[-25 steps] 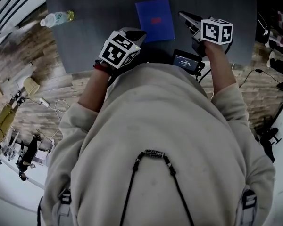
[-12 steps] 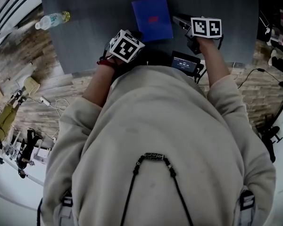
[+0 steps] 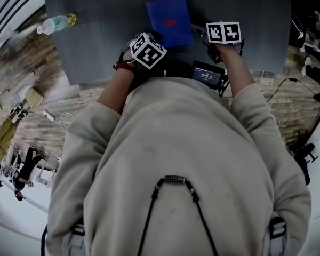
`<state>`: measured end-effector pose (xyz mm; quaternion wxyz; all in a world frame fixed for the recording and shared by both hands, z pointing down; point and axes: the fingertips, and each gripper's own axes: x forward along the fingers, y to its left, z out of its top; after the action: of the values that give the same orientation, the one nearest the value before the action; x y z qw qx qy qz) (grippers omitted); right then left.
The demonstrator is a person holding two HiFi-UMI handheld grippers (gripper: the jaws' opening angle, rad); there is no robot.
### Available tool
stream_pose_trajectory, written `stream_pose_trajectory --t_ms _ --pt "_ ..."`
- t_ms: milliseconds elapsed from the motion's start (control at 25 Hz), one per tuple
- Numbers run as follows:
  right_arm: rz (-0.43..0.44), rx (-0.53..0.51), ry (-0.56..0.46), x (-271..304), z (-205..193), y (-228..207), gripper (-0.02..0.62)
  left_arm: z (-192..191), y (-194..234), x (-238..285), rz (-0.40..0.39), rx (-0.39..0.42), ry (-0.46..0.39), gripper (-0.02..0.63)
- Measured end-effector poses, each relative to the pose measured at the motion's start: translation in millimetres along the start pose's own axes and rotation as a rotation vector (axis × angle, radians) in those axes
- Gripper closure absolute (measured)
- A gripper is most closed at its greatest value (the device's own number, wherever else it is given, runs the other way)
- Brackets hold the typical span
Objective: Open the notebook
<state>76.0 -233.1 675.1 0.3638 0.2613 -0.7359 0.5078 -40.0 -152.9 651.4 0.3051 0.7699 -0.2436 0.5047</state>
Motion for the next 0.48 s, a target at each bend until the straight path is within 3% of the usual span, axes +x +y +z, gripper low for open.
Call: stream_pose_trajectory --t_ms 240,480 --pt "-0.046 -0.1 0.075 11.2 -11.2 0.0 0.397 -11.9 2.1 25.2 -0.006 0.048 0.075 0.606" --pt "-0.002 -0.132 0.073 13.5 -12.6 8.6 0.397 -16.6 -2.2 35.9 0.01 0.045 0.104 0.606"
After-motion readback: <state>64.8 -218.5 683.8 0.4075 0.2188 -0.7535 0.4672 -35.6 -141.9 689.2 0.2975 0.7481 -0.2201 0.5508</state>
